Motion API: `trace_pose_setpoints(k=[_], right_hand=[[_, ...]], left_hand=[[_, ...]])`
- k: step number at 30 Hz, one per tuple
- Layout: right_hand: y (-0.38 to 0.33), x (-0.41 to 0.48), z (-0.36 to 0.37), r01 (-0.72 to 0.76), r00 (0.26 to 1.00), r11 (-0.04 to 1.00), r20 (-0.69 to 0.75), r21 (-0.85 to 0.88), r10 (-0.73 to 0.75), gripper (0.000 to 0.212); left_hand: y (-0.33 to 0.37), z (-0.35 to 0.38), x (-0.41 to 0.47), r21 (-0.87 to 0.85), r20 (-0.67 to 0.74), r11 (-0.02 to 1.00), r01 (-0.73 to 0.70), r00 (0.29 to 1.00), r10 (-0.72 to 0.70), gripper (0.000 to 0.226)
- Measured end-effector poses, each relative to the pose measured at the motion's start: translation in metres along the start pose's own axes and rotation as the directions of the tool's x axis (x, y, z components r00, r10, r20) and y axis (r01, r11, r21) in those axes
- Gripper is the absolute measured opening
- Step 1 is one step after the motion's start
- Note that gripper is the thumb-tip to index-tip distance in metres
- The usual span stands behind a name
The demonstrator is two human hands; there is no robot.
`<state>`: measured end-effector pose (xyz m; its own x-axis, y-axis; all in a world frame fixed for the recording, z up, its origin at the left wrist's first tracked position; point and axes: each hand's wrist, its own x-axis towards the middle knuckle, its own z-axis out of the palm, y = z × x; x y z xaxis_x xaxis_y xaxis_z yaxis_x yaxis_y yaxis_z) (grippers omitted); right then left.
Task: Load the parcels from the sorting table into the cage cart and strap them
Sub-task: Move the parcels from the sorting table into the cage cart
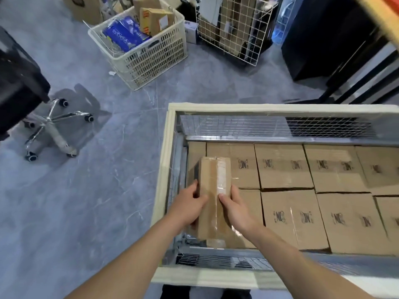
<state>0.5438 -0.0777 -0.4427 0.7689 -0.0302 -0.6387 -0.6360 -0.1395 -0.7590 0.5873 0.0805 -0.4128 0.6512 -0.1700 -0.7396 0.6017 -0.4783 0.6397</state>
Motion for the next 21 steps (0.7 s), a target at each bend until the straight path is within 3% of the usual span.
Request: trace_pose_setpoints(k=[5,13,21], right_hand=[[0.036,0.028,0.022,-0.068,0.996,0.995,0.057,-0.073,0.072,0.034],[0.076,0.055,0.043,-0.139,0.983,0.985,0.107,-0.101,0.150,0.048],[0.100,0.084,0.055,-0.181,0.972,0.980,0.136,-0.089,0.192,0.057]], left_hand=[[-0.048,0.011,0.035,0.040,-0.035,0.998,0.054,0.998,-0.053,0.039],[-0.094,0.020,0.072,0.028,-0.041,0.986,0.162,0.986,-0.161,0.036],[-0.094,0.027,0.104,0.134,-0.172,0.961,0.243,0.960,-0.219,0.024]])
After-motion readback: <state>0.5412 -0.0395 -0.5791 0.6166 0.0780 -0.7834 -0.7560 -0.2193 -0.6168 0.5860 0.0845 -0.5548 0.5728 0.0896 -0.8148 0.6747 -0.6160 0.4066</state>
